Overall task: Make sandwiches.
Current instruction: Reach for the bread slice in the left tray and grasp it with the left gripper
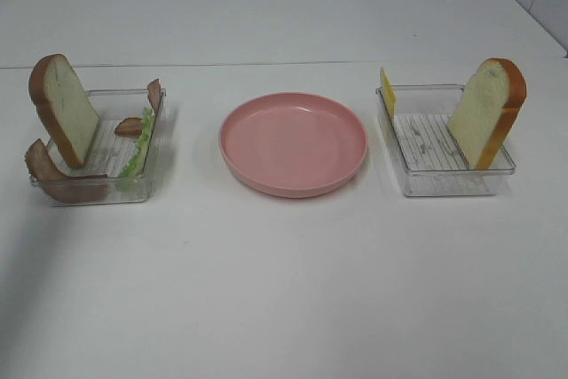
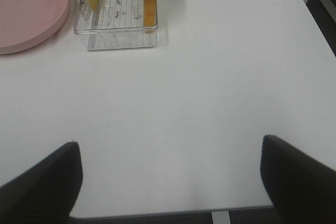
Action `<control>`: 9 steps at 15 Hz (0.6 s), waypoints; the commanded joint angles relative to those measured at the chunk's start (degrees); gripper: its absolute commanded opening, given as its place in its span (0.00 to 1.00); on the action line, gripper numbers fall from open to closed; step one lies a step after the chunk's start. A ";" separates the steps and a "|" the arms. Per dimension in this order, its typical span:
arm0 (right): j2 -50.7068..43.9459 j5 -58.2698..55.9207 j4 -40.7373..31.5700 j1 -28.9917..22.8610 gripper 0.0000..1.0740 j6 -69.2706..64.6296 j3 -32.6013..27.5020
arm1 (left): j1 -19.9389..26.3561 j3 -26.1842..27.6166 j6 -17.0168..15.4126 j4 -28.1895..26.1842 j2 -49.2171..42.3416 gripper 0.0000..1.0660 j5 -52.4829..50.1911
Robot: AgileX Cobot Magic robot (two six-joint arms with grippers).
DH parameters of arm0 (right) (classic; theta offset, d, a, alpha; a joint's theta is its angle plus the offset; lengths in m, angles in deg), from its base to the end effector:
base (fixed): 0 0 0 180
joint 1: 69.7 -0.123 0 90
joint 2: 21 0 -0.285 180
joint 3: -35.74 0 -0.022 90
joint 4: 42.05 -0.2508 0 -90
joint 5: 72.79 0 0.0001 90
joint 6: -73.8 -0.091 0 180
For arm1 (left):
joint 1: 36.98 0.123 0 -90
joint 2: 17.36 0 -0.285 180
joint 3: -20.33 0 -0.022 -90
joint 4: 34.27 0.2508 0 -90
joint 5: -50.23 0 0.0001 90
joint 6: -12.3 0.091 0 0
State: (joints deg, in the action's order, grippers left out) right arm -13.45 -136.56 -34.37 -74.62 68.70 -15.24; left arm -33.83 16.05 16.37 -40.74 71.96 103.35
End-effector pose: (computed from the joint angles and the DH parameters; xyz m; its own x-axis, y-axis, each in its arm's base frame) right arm -0.0027 -0.0112 0.2621 -0.5287 -0.0161 -0.8487 0.0316 0.9988 -0.0387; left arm 0.2982 0.0082 0.3385 -0.8331 -0.0428 -0.5515 -0.0025 0.9973 -0.0735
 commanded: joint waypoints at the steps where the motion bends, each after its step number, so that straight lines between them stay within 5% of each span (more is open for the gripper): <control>1: -1.72 0.11 -0.11 0.23 0.84 0.57 0.06 | -0.29 3.44 0.40 0.06 7.33 0.96 0.46; 9: -1.72 0.11 -0.11 0.23 0.84 0.57 0.06 | -0.29 16.44 0.86 -4.24 29.05 0.96 -1.32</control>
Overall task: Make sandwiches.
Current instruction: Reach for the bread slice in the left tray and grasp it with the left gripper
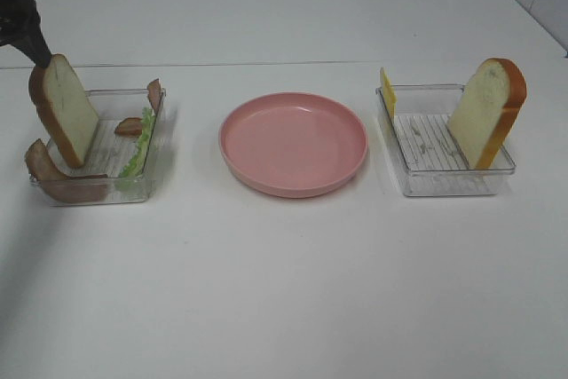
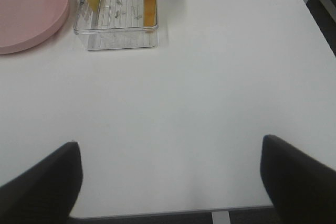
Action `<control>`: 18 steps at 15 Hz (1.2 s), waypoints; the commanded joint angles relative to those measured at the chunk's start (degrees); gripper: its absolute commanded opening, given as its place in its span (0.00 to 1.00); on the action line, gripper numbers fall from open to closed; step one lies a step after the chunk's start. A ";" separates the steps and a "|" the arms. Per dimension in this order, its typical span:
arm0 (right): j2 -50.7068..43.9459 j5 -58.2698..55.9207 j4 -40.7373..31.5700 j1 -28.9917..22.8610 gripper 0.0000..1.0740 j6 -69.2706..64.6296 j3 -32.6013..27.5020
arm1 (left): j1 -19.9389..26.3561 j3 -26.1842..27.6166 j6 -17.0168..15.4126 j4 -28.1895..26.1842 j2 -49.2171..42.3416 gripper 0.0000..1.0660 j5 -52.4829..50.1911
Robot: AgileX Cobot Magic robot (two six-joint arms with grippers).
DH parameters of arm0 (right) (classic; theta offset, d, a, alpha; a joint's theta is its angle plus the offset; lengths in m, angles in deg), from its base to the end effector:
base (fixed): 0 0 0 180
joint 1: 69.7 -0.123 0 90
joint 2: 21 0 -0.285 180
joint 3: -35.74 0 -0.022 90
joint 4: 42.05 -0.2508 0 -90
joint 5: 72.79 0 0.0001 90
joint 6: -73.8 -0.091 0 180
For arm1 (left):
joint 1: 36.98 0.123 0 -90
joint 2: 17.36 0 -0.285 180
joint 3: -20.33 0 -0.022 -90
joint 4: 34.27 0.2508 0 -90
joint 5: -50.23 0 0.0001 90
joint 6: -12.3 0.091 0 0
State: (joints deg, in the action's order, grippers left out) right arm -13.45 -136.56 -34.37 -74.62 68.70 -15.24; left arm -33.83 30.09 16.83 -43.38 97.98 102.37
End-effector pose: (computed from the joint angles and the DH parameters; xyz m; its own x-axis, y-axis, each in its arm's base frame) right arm -0.0027 -0.0112 0.2621 -0.5287 -0.0161 -0.8487 0.0316 0.9988 -0.0387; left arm 0.4041 0.0108 0.2510 -0.9213 -0.0696 -0.3826 -0.0240 0.9922 -0.1227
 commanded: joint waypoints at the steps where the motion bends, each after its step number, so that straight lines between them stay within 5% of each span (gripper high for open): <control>1: -1.72 0.11 -0.11 0.23 0.84 0.57 0.06 | -0.29 3.38 0.40 -1.83 4.18 0.96 -0.34; 5: -1.72 0.11 -0.11 0.23 0.84 0.57 0.06 | -0.29 11.17 0.57 -5.21 13.64 0.96 -0.06; 12: -1.66 0.11 -0.11 0.23 0.84 0.57 0.06 | -0.29 11.92 1.43 -4.93 16.39 0.93 -0.52; 14: -1.66 0.11 -0.11 0.23 0.84 0.57 0.06 | -0.29 11.92 1.43 -4.93 16.39 0.71 -0.34; 17: -1.66 0.11 -0.11 0.23 0.84 0.57 0.06 | -0.29 11.92 1.32 -4.93 16.39 0.06 -0.92; 18: -1.66 0.11 -0.11 0.23 0.84 0.57 0.06 | -0.29 11.92 1.32 -4.93 16.39 0.00 -0.92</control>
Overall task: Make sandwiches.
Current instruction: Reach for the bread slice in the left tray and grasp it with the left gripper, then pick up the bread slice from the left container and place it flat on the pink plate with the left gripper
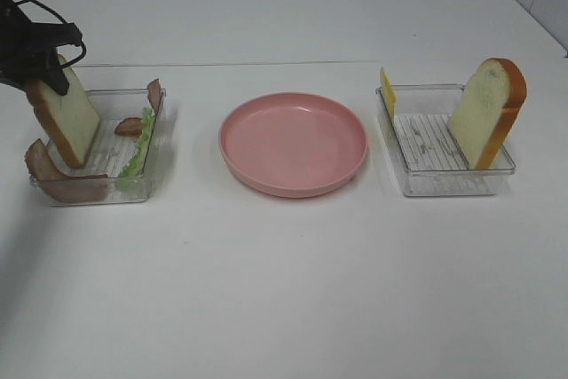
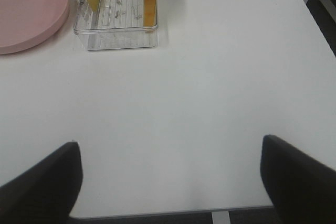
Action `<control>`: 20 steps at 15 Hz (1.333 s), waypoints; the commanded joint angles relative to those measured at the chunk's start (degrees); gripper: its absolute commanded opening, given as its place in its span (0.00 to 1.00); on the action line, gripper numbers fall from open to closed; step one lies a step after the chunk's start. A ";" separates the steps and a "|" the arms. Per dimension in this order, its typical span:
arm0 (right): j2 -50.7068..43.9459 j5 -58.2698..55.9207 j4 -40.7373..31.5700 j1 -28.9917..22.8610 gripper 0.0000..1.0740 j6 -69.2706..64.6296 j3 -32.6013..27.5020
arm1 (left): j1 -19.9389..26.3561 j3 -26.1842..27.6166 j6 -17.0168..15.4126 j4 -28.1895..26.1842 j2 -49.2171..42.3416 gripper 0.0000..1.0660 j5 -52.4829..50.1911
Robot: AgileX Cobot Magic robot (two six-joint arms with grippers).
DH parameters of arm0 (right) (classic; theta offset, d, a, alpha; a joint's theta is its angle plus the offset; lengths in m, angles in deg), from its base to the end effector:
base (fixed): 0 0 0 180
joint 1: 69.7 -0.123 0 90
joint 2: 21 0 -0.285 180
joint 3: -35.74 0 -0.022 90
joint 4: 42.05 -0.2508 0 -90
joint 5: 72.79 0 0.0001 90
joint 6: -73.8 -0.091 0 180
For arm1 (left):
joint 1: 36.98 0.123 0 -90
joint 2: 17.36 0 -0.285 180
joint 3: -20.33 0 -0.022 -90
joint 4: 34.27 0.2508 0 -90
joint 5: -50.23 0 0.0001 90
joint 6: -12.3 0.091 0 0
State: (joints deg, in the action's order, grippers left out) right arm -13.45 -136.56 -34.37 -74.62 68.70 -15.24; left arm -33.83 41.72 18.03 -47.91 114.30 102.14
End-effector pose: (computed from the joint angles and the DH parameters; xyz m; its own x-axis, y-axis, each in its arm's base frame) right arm -0.0027 -0.0112 0.2621 -0.5287 -0.0161 -0.8487 0.0316 0.9988 -0.0387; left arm 0.4610 0.0084 0.1849 -0.9454 -0.0998 -0.3103 -0.0408 0.9807 -0.1912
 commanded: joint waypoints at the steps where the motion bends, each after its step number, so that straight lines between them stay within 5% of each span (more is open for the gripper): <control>1: -1.66 0.11 -0.11 0.23 0.84 0.57 0.06 | -0.29 0.29 -0.06 -0.40 0.06 0.00 -0.69; 5: -1.66 0.11 -0.11 0.23 0.84 0.57 0.06 | -0.29 2.06 -3.55 -0.86 -0.06 0.00 3.21; 11: -1.66 0.11 -0.11 0.23 0.84 0.57 0.06 | -0.29 22.40 -9.11 -1.55 -2.12 0.00 21.54; 14: -1.66 0.11 -0.11 0.23 0.84 0.57 0.06 | -1.55 23.03 -9.05 -4.47 -5.10 0.00 18.45; 16: -1.66 0.11 -0.11 0.23 0.84 0.57 0.06 | -5.61 23.03 -8.59 -12.03 -5.16 0.00 14.32; 20: -1.66 0.11 -0.11 0.23 0.84 0.57 0.06 | -15.81 22.86 -8.42 -15.18 -4.81 0.00 3.38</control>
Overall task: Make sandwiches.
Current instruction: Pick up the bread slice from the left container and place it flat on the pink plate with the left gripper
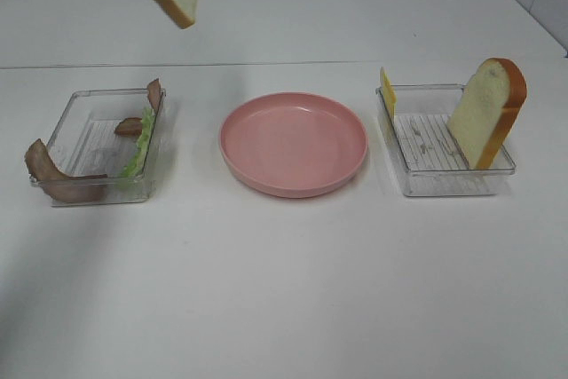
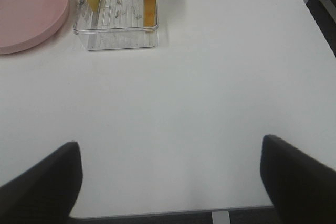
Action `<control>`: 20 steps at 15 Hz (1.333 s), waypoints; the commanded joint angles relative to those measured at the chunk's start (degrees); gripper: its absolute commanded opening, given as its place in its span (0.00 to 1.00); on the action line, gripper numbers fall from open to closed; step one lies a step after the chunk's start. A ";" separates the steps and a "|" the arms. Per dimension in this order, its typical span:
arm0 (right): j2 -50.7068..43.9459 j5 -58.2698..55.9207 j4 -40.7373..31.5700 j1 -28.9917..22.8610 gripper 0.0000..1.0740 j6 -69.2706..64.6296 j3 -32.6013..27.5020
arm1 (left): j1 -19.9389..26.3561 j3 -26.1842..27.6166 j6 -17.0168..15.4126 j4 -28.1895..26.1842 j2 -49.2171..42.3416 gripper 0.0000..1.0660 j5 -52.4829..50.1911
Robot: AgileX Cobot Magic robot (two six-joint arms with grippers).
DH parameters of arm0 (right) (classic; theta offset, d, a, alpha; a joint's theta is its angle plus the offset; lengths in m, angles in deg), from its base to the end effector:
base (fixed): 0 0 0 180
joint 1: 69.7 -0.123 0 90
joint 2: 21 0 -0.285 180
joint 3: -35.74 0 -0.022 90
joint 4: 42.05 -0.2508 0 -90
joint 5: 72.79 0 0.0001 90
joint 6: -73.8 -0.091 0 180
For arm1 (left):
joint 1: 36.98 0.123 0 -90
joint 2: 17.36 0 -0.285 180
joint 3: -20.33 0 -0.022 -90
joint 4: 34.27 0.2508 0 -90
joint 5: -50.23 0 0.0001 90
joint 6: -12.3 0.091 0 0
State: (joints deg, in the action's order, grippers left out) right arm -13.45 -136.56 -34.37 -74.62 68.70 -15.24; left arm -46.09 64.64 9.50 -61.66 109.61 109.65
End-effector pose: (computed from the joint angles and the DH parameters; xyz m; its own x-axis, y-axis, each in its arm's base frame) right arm -0.0027 -0.0112 0.2621 -0.5287 -0.0161 -0.8487 0.0316 0.9988 -0.0387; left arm 0.4604 -0.1104 0.3414 -0.8319 -0.1473 -0.5350 0.1582 0.8612 -0.4830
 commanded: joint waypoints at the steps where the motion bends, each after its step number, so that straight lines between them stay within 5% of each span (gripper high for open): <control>1: -1.66 0.11 -0.11 0.23 0.84 0.57 0.06 | -6.02 -0.06 0.11 -1.95 0.57 0.00 -6.42; 7: -1.66 0.11 -0.11 0.23 0.84 0.57 0.06 | -14.73 -0.06 -0.34 -7.39 10.66 0.00 -10.83; 20: -1.66 0.11 -0.11 0.23 0.84 0.57 0.06 | -16.33 -0.06 -2.46 -10.49 22.98 0.00 -8.02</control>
State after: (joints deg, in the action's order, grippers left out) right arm -13.45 -136.56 -34.37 -74.62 68.70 -15.24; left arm -62.02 64.58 7.38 -71.23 132.70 101.86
